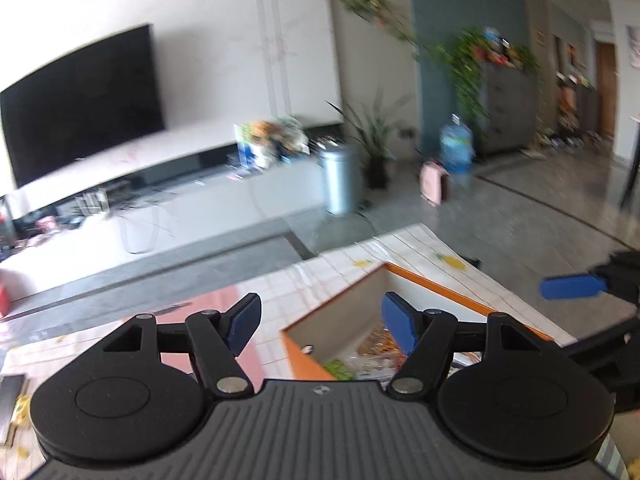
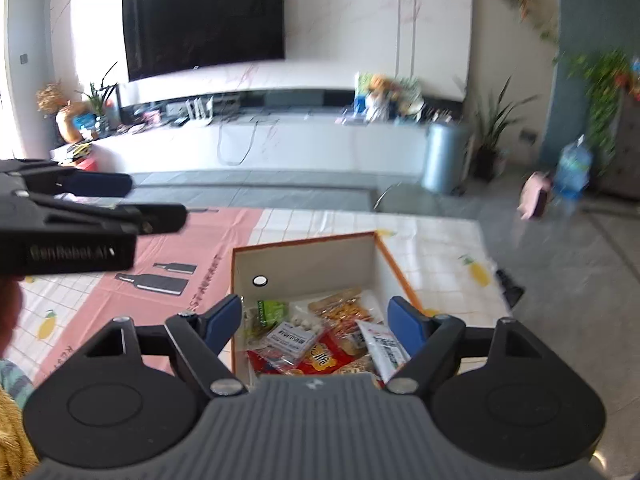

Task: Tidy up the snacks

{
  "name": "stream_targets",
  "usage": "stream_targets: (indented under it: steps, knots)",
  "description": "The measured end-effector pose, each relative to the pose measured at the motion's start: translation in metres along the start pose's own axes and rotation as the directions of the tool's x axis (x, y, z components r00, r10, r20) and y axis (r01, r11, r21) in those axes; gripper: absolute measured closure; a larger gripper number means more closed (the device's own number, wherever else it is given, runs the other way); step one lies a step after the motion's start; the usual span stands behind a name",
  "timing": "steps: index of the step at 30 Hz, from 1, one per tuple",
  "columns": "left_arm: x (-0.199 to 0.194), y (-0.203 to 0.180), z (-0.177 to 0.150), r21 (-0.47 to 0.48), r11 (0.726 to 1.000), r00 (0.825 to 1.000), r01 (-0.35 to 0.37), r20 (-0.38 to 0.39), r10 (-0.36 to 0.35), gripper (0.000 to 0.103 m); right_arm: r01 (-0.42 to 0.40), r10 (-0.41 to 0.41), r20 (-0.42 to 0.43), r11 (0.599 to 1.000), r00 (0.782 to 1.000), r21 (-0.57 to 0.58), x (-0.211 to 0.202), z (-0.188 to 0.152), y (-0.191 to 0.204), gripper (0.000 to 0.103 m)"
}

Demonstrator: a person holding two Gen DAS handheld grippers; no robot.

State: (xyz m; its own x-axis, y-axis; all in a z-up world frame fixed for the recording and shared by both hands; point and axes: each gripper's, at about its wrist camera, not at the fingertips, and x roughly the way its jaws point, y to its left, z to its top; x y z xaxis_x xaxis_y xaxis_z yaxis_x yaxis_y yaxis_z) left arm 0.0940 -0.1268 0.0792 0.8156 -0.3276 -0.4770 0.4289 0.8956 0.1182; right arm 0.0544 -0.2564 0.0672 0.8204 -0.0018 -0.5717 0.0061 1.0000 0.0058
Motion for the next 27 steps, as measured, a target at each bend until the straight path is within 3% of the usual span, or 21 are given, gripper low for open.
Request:
stream_targets:
  steps: [7,10,17,27]
  knots:
    - [-0.038,0.012,-0.033,-0.098,0.985,0.989,-0.142,0.016,0.144,0.014,0.066,-0.072,0.078,0.995,0.994,0.071,-0.039,-0.033,0.037,0.022]
    - [-0.044,0.017,-0.046,-0.114,0.979,0.986,-0.166,-0.002,0.167,0.014,0.074,-0.084,0.1,0.992,0.991,0.104,-0.05,-0.051,0.051,0.021]
    - [-0.047,0.032,-0.079,-0.134,0.977,0.982,-0.164,-0.112,0.15,0.014,0.095,-0.1,0.094,0.994,0.991,0.058,-0.049,-0.076,0.078,0.018]
    - [-0.055,0.044,-0.118,-0.174,0.97,0.964,-0.172,-0.231,0.129,0.014,0.092,-0.092,-0.01,0.995,0.996,0.042,-0.033,-0.096,0.093,0.016]
